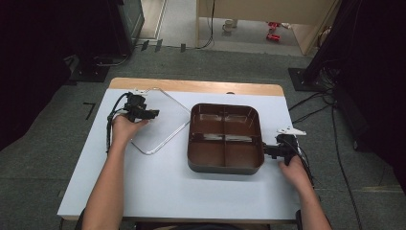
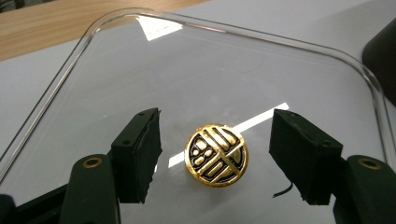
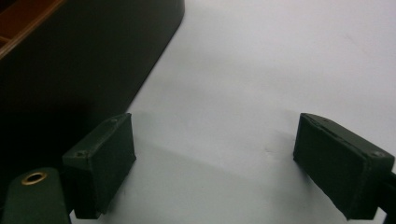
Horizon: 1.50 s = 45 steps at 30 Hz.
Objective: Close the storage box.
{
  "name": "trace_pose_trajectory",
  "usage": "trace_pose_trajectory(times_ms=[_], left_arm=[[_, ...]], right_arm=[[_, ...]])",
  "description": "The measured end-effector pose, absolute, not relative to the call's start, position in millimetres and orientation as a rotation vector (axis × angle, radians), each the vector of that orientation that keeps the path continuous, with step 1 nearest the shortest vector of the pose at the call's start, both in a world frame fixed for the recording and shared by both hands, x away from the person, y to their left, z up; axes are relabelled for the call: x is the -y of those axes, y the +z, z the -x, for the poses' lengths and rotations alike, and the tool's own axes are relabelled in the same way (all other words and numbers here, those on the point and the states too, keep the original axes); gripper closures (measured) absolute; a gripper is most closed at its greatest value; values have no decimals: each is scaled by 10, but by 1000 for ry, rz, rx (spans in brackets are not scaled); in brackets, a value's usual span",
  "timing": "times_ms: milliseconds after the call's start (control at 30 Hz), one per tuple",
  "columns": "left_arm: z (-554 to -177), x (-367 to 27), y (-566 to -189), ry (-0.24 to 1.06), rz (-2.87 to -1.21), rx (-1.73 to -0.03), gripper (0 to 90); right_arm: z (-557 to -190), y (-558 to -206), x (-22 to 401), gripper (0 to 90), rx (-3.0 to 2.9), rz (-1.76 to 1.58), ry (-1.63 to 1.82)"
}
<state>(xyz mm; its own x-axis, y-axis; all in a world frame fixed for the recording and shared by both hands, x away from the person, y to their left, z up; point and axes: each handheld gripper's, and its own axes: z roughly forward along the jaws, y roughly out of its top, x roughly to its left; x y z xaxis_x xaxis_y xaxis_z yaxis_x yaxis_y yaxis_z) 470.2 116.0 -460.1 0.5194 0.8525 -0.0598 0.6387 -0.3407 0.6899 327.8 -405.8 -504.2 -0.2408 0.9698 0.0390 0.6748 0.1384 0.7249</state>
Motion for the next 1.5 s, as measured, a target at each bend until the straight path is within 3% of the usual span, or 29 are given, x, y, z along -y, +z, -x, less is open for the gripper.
trace_pose_trajectory(times_ms=[467, 633, 1500], left_arm=[[-4680, -1189, -4780, 439, -2079, -1233, 434], [-4651, -1147, -4776, 439, -2095, -1206, 579], [-4589, -1244, -4505, 399, -2066, -1236, 594]], right_arm=[[-3278, -5042, 4058, 123, -1979, -1574, 886], [-3278, -5042, 4058, 123, -1978, -1574, 886], [-3278, -5042, 4058, 123, -1978, -1574, 886]])
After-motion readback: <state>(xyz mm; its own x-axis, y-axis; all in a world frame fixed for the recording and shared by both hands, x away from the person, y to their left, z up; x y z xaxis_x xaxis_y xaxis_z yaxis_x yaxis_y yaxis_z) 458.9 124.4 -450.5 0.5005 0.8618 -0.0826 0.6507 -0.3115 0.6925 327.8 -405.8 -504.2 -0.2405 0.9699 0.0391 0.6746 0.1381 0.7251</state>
